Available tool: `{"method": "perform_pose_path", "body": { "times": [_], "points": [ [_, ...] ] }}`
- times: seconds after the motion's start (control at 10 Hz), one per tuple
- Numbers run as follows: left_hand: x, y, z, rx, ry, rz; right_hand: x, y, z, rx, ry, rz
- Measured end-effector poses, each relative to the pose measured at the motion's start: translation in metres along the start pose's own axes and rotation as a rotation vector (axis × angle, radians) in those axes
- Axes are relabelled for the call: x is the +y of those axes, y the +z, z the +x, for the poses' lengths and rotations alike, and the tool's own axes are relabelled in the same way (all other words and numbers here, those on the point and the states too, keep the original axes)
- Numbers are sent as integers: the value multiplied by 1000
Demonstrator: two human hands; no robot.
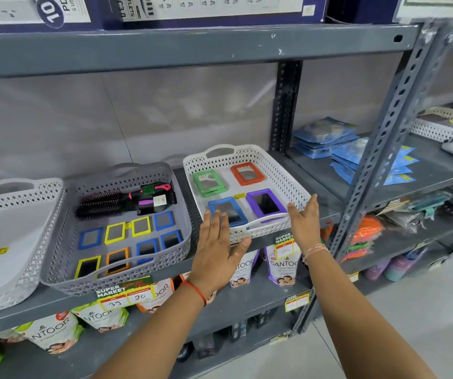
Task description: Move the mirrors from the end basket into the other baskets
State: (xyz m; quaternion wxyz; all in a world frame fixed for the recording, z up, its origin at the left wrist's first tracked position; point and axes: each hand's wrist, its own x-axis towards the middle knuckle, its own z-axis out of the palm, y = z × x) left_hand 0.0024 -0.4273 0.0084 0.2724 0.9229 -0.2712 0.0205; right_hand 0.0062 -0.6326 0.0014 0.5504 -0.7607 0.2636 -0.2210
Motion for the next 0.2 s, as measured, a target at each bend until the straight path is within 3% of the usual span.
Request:
{"method": "perform_pose_path", "body": {
  "times": [0.1,0.2],
  "points": [
    [4,-8,-4,1,16,-22,-12,1,-9,105,-82,-129],
    [9,-22,-14,104,125,30,-32,16,-32,211,-457,-211]
  ]
}}
